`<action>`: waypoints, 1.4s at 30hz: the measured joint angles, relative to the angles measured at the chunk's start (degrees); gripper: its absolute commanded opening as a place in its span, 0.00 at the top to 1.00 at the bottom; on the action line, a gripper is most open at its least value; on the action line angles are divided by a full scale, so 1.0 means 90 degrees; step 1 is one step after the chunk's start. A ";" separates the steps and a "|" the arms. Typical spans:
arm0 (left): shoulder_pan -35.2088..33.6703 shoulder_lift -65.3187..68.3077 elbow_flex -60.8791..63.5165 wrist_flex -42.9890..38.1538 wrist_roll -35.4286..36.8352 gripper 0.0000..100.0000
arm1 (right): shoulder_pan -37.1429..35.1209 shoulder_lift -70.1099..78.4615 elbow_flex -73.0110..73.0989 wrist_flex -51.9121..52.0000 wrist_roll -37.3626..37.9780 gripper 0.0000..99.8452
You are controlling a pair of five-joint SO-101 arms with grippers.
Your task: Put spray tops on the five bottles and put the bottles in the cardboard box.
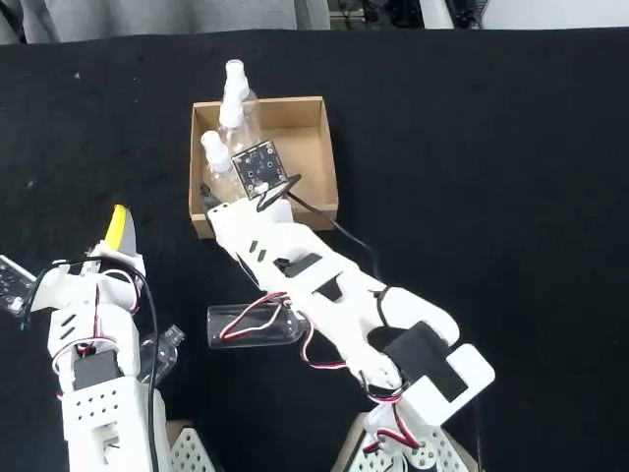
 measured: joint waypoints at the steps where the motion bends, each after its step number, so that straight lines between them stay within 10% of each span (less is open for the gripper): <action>1: 0.0000 0.0000 0.0000 0.0000 0.0000 0.75 | 0.0000 0.0000 0.0000 0.0000 0.0000 0.62; 42: -0.0039 0.0000 0.0000 0.0000 0.0000 0.75 | 0.0000 -0.2911 0.0010 0.4991 0.0000 0.62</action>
